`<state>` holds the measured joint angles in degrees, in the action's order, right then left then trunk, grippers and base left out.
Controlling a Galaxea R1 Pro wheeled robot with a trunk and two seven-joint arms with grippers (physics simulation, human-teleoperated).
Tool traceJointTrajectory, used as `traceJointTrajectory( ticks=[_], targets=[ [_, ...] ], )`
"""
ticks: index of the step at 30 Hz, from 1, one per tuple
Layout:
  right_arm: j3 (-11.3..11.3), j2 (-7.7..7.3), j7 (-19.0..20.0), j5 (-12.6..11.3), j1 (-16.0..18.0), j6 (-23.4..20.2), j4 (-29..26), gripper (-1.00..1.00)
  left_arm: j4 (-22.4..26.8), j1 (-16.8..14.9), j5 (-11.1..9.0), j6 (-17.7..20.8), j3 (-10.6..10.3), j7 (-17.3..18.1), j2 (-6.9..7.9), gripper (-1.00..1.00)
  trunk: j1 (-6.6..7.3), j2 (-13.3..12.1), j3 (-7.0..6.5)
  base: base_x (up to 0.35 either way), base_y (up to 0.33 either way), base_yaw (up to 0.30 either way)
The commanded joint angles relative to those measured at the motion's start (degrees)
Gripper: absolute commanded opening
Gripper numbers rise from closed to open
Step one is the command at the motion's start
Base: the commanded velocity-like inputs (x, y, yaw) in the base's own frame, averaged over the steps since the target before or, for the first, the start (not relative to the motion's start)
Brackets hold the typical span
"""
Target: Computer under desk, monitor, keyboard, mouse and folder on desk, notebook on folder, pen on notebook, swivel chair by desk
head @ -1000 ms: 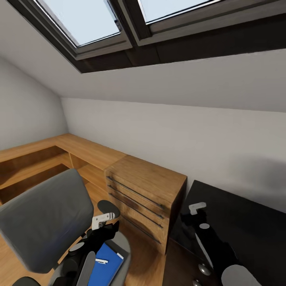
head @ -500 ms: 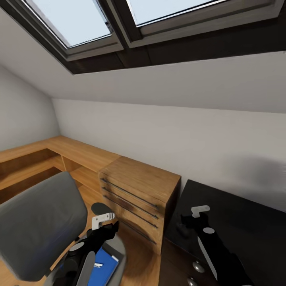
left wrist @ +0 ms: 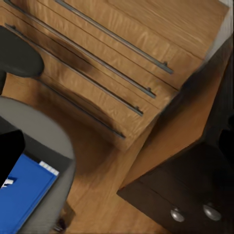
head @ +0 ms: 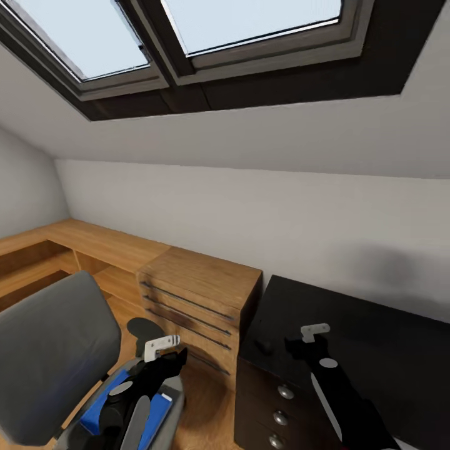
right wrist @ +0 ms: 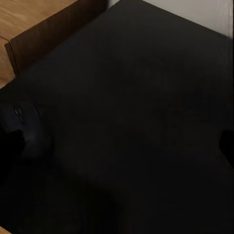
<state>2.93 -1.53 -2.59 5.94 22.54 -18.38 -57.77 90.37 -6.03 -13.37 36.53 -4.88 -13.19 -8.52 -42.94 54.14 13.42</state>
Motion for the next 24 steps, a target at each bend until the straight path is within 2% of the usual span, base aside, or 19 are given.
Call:
traceJointTrajectory(
  ticks=[1,8,15,24],
  targets=[
    [0.23,-0.06,-0.3,0.59,0.05,-0.43,-0.08,1.0,0.09,-0.03,-0.6,0.21,-0.02,-0.52,0.0,1.0,0.03,0.06,0.03,-0.326,-0.004,-0.211],
    [0.23,-0.06,-0.39,0.64,0.05,-0.4,-0.1,1.0,0.08,-0.03,-0.6,0.21,-0.04,-0.52,0.0,1.0,0.03,0.06,-0.36,-0.297,-0.001,-0.211],
    [0.23,-0.06,-0.44,0.73,0.05,-0.42,-0.06,1.0,-0.32,-0.03,-0.54,0.21,-0.04,-0.52,-0.08,1.0,0.03,0.06,-0.75,-0.048,0.0,-0.218],
    [0.29,0.0,-0.48,0.72,0.05,-0.43,0.14,1.0,-0.36,-0.03,-0.52,0.21,-0.04,-0.52,-0.09,1.0,2.0,-3.55,-2.63,-0.002,0.0,-0.179]
  ],
)
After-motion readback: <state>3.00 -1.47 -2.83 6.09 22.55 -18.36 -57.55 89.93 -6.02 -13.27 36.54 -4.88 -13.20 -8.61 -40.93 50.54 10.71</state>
